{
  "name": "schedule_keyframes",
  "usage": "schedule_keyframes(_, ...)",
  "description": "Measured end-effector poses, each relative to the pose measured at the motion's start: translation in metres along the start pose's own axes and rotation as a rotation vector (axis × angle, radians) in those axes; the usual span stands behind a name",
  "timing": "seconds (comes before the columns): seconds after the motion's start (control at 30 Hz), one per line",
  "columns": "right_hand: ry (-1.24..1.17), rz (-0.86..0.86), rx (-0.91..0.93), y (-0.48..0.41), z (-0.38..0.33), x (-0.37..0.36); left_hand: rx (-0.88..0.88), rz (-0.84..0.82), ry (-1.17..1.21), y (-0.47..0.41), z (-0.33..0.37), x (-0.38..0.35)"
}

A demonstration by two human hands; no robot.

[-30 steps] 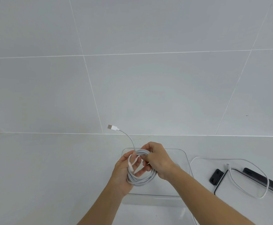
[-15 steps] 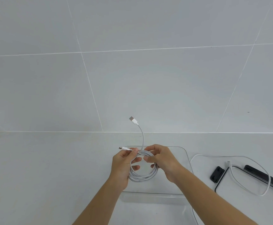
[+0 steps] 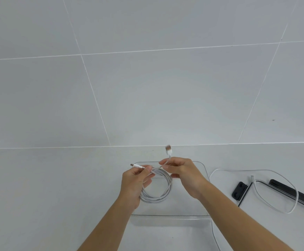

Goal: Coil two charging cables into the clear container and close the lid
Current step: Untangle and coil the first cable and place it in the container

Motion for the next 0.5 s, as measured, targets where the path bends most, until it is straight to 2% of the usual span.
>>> schedule_keyframes(0.13,0.029,-0.019,0.012,0.000,0.005,0.007,-0.011,0.008,0.082,-0.003,0.000,0.000)
schedule_keyframes(0.27,-0.098,0.059,-0.012,-0.003,0.008,0.008,-0.034,0.000,0.082,-0.004,-0.004,-0.004)
schedule_keyframes(0.5,-0.224,0.246,-0.253,-0.010,0.021,0.008,-0.086,-0.037,0.038,-0.002,-0.006,-0.007)
Point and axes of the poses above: each hand's wrist, its own y-axis away from the middle knuckle, its own x-axis out of the back of the hand, z = x × y, the point moved 2 cm from there along -y, towards the middle knuckle
